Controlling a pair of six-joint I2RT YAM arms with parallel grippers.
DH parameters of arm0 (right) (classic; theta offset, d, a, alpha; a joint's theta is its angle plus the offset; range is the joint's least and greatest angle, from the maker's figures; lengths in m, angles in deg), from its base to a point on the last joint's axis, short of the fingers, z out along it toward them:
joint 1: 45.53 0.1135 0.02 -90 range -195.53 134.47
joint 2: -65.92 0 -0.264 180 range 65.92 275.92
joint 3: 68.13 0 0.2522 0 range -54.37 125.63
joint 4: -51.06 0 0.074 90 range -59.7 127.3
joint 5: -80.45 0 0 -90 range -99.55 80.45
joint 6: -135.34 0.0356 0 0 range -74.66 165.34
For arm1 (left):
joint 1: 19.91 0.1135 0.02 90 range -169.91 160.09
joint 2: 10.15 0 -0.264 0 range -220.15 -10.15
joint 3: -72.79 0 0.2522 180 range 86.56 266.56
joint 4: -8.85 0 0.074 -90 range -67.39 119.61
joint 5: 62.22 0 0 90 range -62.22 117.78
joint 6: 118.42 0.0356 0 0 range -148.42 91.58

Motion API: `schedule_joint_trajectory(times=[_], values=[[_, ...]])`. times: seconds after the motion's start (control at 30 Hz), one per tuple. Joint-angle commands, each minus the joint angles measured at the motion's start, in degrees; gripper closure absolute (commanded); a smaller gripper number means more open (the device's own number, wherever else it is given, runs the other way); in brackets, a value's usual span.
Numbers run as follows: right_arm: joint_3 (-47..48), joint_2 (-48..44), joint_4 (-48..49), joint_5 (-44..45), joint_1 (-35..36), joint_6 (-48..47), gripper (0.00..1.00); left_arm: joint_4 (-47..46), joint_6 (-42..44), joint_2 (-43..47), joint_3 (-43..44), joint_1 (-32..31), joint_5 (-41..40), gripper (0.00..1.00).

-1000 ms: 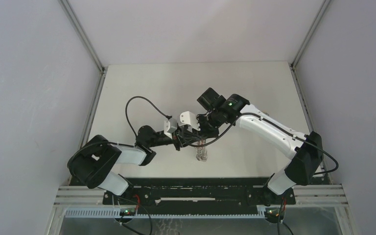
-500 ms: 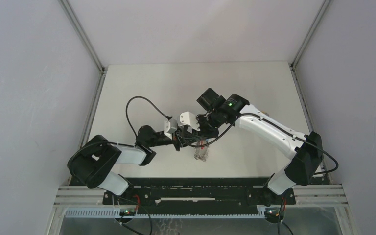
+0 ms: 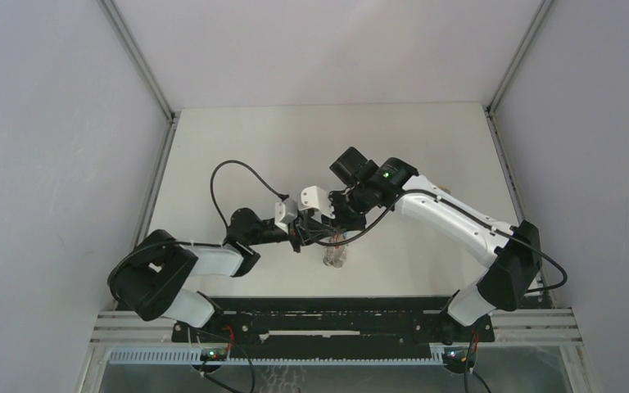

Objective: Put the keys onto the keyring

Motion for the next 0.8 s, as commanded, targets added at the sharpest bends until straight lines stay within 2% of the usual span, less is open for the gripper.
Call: schedule_joint_trajectory(times=[0.0,0.17,0.3,0.47,0.6,0.77], values=[[0.2,-4.5,3.4,0.1,-1.0,0.7,1.00,3.0,2.3,2.9,1.9,-0.2,0.5,1.00],[-1.9,-6.2,5.3,-1.5,-1.6,0.9,0.98,3.9,3.1,5.2,0.9,0.1,-2.1,1.00],[-5.5,-8.8,8.8,-4.2,-3.2,1.5,0.82,2.1,2.5,6.2,-0.3,0.4,-3.9,1.00],[-11.9,-13.7,14.9,-13.1,-8.0,1.9,0.72,-5.6,-1.7,3.9,-1.5,1.1,-3.8,1.00],[-16.1,-14.9,19.5,-20.4,-11.4,2.7,0.62,-6.2,-2.1,3.1,-1.3,1.1,-3.5,1.00],[-18.2,-13.9,23.4,-24.7,-12.7,4.1,0.61,-6.1,-1.7,3.4,-1.6,1.1,-3.9,1.00]])
